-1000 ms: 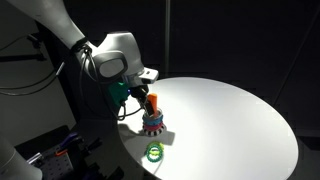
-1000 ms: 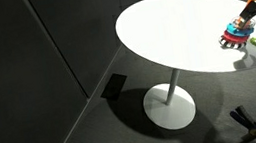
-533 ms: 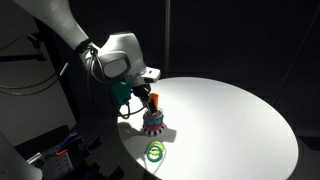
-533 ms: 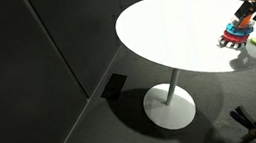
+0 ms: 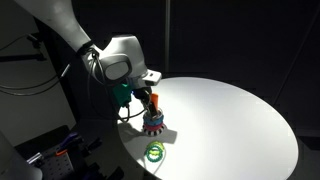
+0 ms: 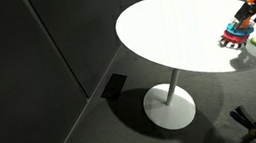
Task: Remove the colorless ring from the orange rod and put it on the table
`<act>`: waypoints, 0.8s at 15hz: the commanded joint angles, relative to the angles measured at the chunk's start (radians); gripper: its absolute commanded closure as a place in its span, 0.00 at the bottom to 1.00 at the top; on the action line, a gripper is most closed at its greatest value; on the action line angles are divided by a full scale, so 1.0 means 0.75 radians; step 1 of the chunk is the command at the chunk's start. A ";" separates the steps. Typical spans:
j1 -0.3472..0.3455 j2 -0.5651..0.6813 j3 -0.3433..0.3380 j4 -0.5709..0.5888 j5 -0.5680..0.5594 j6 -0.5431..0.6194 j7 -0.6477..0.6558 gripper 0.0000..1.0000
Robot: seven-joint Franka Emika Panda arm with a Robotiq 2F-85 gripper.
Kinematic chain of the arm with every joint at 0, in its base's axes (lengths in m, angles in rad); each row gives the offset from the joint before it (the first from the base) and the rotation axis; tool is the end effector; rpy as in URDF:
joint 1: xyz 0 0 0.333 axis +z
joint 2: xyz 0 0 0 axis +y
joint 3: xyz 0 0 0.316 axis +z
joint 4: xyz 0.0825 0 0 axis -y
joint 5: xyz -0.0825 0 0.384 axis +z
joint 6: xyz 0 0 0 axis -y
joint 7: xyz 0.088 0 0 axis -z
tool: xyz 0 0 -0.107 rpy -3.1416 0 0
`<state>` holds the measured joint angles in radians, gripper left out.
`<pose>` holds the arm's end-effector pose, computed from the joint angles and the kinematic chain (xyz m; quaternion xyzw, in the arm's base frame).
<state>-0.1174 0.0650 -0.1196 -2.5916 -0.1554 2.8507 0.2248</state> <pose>0.4502 -0.1007 0.2536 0.9824 -0.1566 0.0964 0.0338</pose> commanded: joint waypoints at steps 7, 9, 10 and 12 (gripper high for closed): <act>0.020 -0.001 -0.034 0.011 -0.052 -0.016 0.081 0.34; 0.021 -0.020 -0.031 0.009 -0.044 -0.027 0.073 0.34; 0.021 -0.036 -0.029 0.009 -0.038 -0.041 0.066 0.34; 0.022 -0.073 -0.024 0.005 -0.031 -0.068 0.057 0.34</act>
<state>-0.1138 0.0630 -0.1275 -2.5899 -0.1647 2.8484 0.2496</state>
